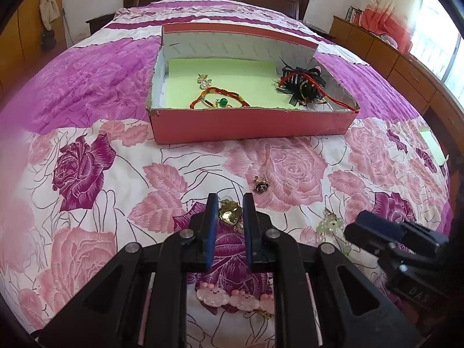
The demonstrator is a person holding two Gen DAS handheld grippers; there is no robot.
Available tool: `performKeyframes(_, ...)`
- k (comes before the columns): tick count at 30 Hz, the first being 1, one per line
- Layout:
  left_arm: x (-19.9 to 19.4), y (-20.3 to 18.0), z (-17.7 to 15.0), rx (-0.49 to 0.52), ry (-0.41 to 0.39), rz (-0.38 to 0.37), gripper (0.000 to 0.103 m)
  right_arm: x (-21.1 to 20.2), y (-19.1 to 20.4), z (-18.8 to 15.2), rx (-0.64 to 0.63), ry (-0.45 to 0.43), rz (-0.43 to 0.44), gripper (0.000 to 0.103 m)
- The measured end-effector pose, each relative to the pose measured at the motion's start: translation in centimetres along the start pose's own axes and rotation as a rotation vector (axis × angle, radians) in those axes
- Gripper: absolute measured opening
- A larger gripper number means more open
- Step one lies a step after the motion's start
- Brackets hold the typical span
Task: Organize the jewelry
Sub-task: 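Grasp the gold earring with the left tool while the right tool grasps the green-bead bracelet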
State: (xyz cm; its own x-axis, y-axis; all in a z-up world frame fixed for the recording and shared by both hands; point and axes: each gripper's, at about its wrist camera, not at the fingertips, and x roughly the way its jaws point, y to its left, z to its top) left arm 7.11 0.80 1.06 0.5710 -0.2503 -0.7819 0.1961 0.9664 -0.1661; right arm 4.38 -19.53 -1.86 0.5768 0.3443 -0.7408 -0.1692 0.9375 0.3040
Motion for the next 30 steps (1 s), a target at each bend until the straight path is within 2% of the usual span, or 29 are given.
performKeyframes(12, 0.2, 0.2, -0.2, -0.013, 0.000, -0.003, 0.008, 1.8, -0.3, -0.8, 0.006, 0.043, -0.015, 0.038)
performKeyframes(15, 0.2, 0.2, -0.2, -0.014, 0.000, -0.002, 0.008, 1.7, -0.2, -0.8, -0.007, 0.038, -0.027, 0.029)
performKeyframes(17, 0.2, 0.2, -0.2, -0.013, 0.000, -0.002, 0.008, 1.8, -0.2, -0.9, -0.009, 0.041, -0.021, 0.017)
performKeyframes(24, 0.2, 0.2, -0.2, -0.016, -0.003, -0.003, 0.008, 1.1, -0.2, -0.9, -0.004, 0.011, 0.000, 0.015)
performKeyframes(25, 0.2, 0.2, -0.2, -0.017, -0.004, -0.005, 0.008, 0.8, -0.2, -0.8, -0.003, 0.002, 0.003, 0.011)
performKeyframes(30, -0.2, 0.1, -0.1, -0.025, -0.014, -0.012, 0.008, 0.0, -0.2, -0.6, -0.005, -0.031, 0.016, 0.009)
